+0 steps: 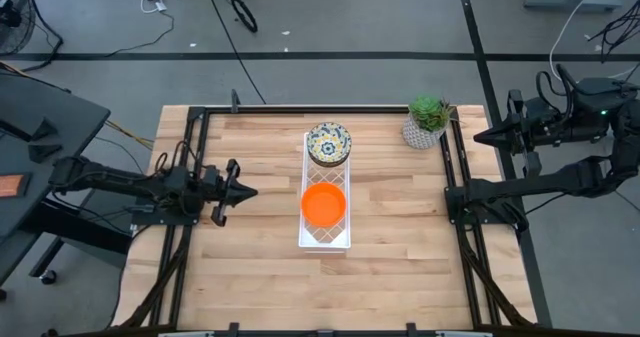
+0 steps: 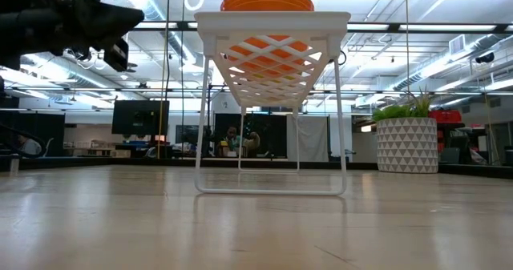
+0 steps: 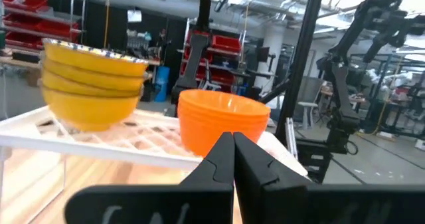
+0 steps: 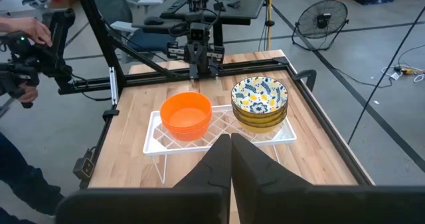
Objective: Pick & Place Mini bowls
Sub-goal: Return to Home Position
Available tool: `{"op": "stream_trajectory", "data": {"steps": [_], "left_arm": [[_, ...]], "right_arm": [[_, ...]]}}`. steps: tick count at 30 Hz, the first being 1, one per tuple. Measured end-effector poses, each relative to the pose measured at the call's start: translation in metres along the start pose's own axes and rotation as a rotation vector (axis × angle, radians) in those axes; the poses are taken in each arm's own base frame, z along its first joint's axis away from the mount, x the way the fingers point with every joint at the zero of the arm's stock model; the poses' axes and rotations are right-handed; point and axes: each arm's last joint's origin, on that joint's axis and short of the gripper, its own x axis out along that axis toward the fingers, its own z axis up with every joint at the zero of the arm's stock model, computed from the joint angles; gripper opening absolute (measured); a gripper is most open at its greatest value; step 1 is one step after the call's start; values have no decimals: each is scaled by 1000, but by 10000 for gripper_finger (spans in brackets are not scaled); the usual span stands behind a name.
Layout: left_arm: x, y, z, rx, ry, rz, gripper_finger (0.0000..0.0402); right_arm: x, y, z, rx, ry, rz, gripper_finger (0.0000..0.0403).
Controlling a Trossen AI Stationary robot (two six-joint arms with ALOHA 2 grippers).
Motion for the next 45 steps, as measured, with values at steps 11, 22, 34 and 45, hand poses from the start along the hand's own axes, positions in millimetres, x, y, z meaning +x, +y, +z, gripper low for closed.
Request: {"op": "stream_trajectory", "data": {"steps": [11,22,34,45], "left_arm": [[-4,-1,3,54,-14,-6,0],[-13,0,-1,91,48,-16,0],[-22,1,-6,115,113,-20,0],[-31,2,-10,142,160,-19,0]], "right_arm": [[0,0,0,0,0,0,11],[0,0,0,0,0,0,11],[0,0,0,0,0,0,11],[0,0,0,0,0,0,11]]}}
